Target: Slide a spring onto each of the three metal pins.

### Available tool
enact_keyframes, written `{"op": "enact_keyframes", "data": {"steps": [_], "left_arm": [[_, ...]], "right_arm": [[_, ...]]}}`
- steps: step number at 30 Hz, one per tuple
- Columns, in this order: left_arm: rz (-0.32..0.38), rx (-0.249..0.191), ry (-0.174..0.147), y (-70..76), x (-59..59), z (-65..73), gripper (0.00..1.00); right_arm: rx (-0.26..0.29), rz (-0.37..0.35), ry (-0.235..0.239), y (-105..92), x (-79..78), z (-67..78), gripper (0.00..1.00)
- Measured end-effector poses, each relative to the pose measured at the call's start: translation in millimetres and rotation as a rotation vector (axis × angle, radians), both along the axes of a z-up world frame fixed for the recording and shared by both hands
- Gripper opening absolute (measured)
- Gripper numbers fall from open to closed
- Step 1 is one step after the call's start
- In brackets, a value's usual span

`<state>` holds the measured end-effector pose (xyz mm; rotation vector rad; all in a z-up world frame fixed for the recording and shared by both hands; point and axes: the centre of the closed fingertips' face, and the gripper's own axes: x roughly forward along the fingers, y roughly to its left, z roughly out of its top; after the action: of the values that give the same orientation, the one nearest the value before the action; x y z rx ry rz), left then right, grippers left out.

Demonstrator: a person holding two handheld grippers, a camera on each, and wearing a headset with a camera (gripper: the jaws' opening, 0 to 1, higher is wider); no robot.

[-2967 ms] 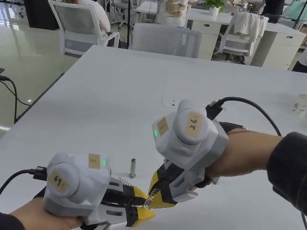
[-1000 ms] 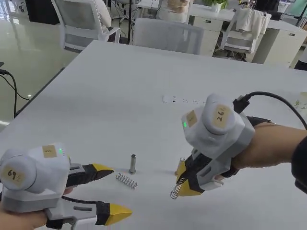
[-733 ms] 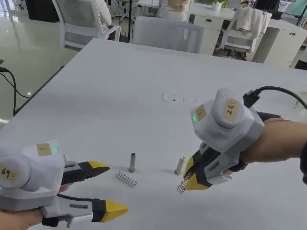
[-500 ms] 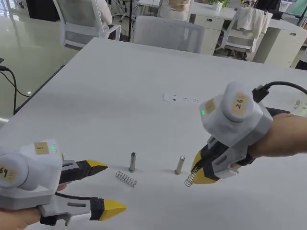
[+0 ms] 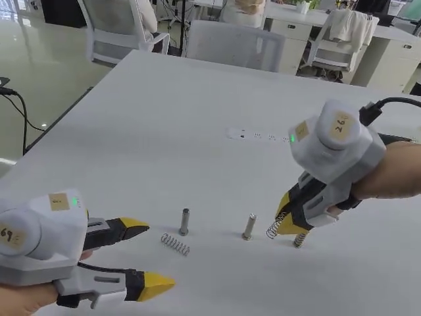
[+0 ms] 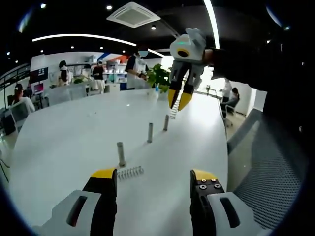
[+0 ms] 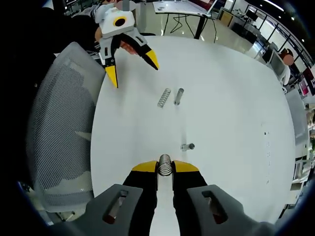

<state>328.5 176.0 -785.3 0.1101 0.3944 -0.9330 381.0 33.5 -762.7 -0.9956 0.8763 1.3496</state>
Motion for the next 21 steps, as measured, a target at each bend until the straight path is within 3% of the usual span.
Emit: {"op": "enact_keyframes", "data": {"steps": [10,21], "left_arm": [[0.002,-0.002,0.000,0.0,-0.6,-0.3,0.54],[0.000,0.002,0.002,-0.2,-0.9,-1.5,0.53]], "right_arm": [[-0.018,0.003,-0.027,9.9,23.8,-2.1,0.08],[-0.050,0.011,-0.051,17.9,36.1,-12.1,0.08]]}}
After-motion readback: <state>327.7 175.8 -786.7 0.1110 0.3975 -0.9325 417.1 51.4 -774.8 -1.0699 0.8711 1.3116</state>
